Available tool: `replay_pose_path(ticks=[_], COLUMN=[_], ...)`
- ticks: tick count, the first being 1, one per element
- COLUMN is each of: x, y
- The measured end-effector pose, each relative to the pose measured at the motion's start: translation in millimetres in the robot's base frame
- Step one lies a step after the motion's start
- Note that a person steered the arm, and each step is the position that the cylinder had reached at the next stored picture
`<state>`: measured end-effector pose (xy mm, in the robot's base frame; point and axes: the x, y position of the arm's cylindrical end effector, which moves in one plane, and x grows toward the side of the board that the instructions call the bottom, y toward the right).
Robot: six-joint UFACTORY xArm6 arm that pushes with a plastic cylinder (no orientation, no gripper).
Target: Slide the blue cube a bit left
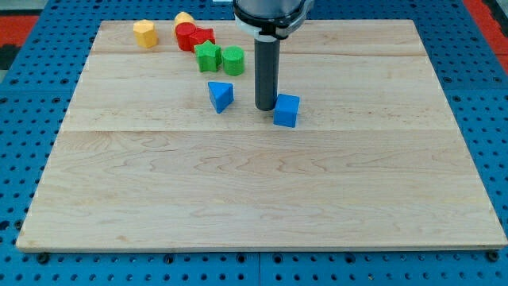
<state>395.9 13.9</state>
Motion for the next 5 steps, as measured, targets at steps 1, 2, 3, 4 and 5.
replay_pose_path(ticks=[1, 2, 3, 4, 5], x=[-32.6, -32.7, 1.3, -23.1, -60.7], y=[1.4, 49.0, 67.3, 52.0, -3.8])
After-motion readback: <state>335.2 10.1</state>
